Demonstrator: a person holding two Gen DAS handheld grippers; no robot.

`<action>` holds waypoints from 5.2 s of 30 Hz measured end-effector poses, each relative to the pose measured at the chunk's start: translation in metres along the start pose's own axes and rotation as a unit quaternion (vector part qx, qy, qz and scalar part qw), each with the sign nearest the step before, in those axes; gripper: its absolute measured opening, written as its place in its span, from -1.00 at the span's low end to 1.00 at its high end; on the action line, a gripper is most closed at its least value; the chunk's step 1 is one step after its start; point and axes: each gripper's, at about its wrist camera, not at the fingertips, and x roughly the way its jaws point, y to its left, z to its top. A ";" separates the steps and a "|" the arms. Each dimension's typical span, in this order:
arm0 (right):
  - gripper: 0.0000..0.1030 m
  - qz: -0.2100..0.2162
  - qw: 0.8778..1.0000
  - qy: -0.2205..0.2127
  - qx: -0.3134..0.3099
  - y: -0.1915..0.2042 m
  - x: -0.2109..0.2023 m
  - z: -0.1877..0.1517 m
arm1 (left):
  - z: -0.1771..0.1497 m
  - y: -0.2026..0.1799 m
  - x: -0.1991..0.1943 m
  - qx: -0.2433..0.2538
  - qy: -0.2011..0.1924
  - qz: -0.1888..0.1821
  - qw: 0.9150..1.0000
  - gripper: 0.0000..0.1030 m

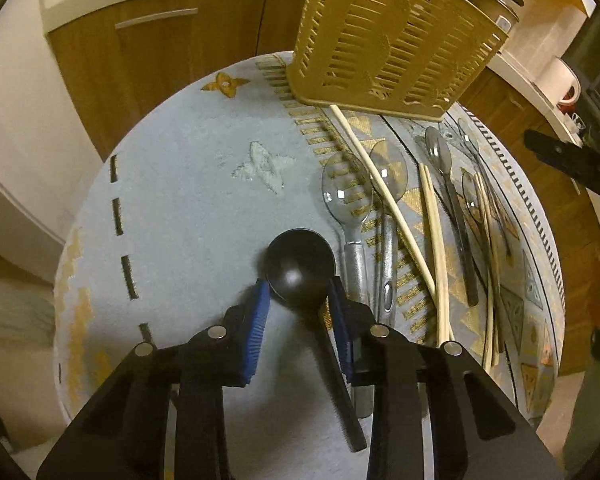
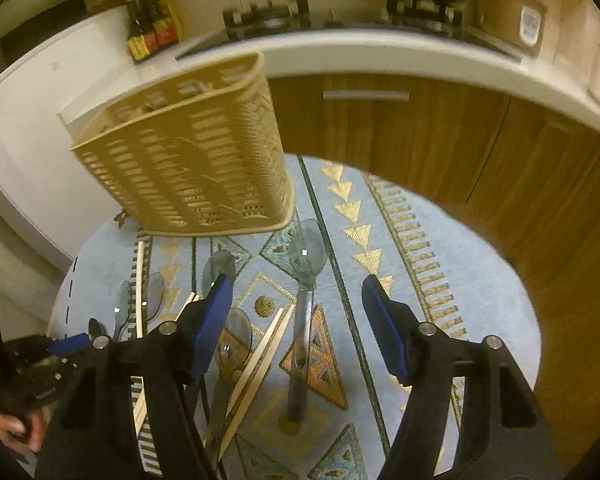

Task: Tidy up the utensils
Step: 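Grasp the black ladle with the left tool while the right tool grasps a clear spoon, then carry ladle and spoon over the beige basket and open both tools to drop them, then grasp a clear spoon with the left tool while the right tool grasps another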

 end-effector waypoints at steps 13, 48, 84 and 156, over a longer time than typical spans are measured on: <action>0.08 0.016 0.992 0.121 0.043 -0.023 0.080 0.037 | 0.034 0.025 0.009 -0.033 -0.025 0.000 0.999 -0.89; -0.46 -0.063 0.987 0.136 -0.065 0.054 0.092 0.031 | 0.036 -0.020 0.021 0.037 0.010 0.017 0.999 -0.33; -0.47 0.145 0.948 -0.278 -0.043 0.050 -0.120 0.101 | 0.152 -0.050 -0.149 0.030 -0.385 -0.080 0.919 -0.33; 0.08 0.089 0.991 0.102 0.015 0.038 0.039 0.001 | 0.057 -0.025 0.043 0.100 0.005 -0.007 0.995 0.04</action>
